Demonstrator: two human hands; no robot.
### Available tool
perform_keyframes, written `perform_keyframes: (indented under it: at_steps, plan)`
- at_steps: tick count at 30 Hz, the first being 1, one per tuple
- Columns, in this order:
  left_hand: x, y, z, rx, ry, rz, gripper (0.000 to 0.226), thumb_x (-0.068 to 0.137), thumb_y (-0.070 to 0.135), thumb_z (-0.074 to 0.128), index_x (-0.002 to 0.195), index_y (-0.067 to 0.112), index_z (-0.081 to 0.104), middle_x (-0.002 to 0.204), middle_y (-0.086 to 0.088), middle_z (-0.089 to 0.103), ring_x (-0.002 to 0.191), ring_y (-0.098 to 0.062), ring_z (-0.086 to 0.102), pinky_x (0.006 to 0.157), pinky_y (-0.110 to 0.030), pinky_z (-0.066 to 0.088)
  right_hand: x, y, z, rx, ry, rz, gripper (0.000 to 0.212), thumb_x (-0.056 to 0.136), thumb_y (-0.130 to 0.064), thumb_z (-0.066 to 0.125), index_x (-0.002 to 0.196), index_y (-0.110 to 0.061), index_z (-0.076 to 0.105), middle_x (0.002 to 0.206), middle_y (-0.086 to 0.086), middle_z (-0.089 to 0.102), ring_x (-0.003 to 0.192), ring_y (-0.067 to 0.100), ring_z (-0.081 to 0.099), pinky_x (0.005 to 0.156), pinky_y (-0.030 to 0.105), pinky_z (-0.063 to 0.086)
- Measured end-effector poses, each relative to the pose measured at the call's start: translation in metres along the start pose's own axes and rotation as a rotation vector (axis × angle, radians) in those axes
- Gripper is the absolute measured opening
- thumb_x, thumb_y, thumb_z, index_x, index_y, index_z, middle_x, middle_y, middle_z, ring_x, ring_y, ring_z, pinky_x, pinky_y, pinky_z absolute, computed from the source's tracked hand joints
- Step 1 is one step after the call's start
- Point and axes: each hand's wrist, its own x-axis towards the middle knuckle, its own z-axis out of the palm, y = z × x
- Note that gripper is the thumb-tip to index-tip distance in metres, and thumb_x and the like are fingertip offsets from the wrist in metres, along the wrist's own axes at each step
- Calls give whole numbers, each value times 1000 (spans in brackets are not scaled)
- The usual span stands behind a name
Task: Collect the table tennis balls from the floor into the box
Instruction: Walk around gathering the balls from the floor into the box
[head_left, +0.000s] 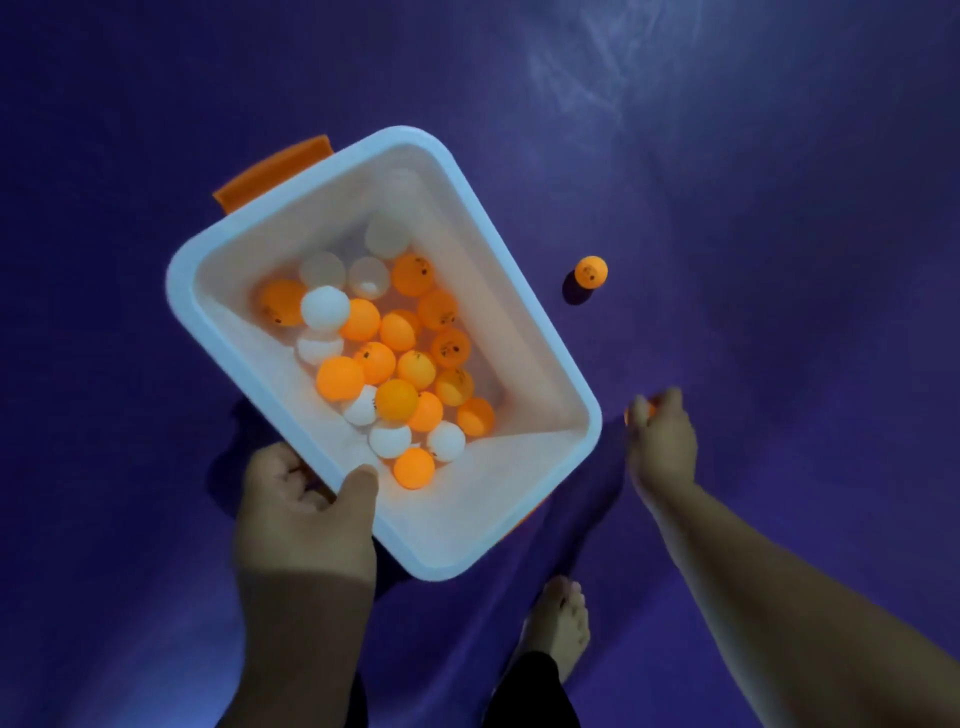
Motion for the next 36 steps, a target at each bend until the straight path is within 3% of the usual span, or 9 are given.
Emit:
perform_keyframes:
  at_steps: [3, 6, 9, 13, 17, 20, 24, 30, 36]
  plan:
    - [11, 1, -7, -81, -1, 12, 30, 82, 2, 68, 89, 26, 53, 83, 18, 61, 79, 0, 60, 78, -27, 45, 30, -59, -4, 53, 119, -124, 19, 94, -14, 40, 98, 3, 47, 113, 24, 46, 80, 30, 43, 64, 31, 24]
    - [25, -9, -15, -113, 14, -17, 31, 81, -2, 68, 85, 25, 55, 79, 17, 65, 78, -3, 64, 79, -28, 47, 51, -106, 1, -16, 163, -271, 31, 91, -11, 42, 121, -2, 47, 126, 22, 41, 102, 38, 48, 76, 39, 36]
    - [36, -13, -20, -186, 9, -69, 34, 80, -8, 66, 83, 25, 56, 71, 20, 71, 72, 4, 67, 68, -17, 56, 60, -132, 15, -273, 66, -373, 44, 91, -24, 47, 135, -17, 41, 133, 19, 37, 114, 41, 44, 89, 47, 41]
    - [45, -16, -26, -225, 14, -107, 36, 79, -8, 67, 81, 26, 56, 76, 11, 68, 77, -5, 68, 66, -23, 54, 51, -137, 29, -402, -82, -358, 39, 89, -17, 51, 127, -16, 45, 127, 20, 38, 101, 46, 53, 74, 42, 40]
    - [46, -18, -35, -224, 32, -155, 38, 71, 12, 73, 76, 48, 61, 78, 18, 72, 84, -15, 69, 79, -35, 53, 10, -156, 23, 158, 124, -332, 38, 87, -28, 54, 125, -22, 53, 112, -1, 59, 97, 16, 59, 82, 31, 44]
    - [46, -17, -44, -215, 43, -174, 41, 78, 1, 70, 80, 42, 63, 82, 10, 74, 84, -16, 70, 81, -41, 55, -50, -182, 6, 544, 219, -583, 36, 81, -26, 64, 116, -16, 61, 99, -17, 58, 85, -15, 54, 81, 8, 42]
    - [46, -17, -55, -164, 77, -199, 28, 74, 10, 74, 83, 33, 60, 85, 7, 72, 83, -17, 70, 84, -47, 55, -111, -186, 3, 280, 25, -1116, 55, 80, -41, 63, 123, -8, 58, 104, 0, 58, 95, 7, 55, 83, 18, 43]
    - [48, -20, -74, -60, 105, -234, 21, 77, 13, 71, 90, 24, 59, 87, 2, 72, 84, -23, 68, 79, -42, 54, -142, -196, 30, 100, -141, -1365, 52, 89, -40, 50, 126, -5, 55, 112, 11, 59, 102, 22, 53, 88, 34, 42]
    - [62, -34, -96, 2, 117, -286, 21, 78, 13, 70, 97, 15, 62, 90, -2, 71, 87, -26, 66, 77, -34, 49, -61, -214, 52, 159, 72, -984, 31, 89, -21, 47, 109, -7, 65, 111, 13, 56, 101, 29, 55, 85, 43, 48]
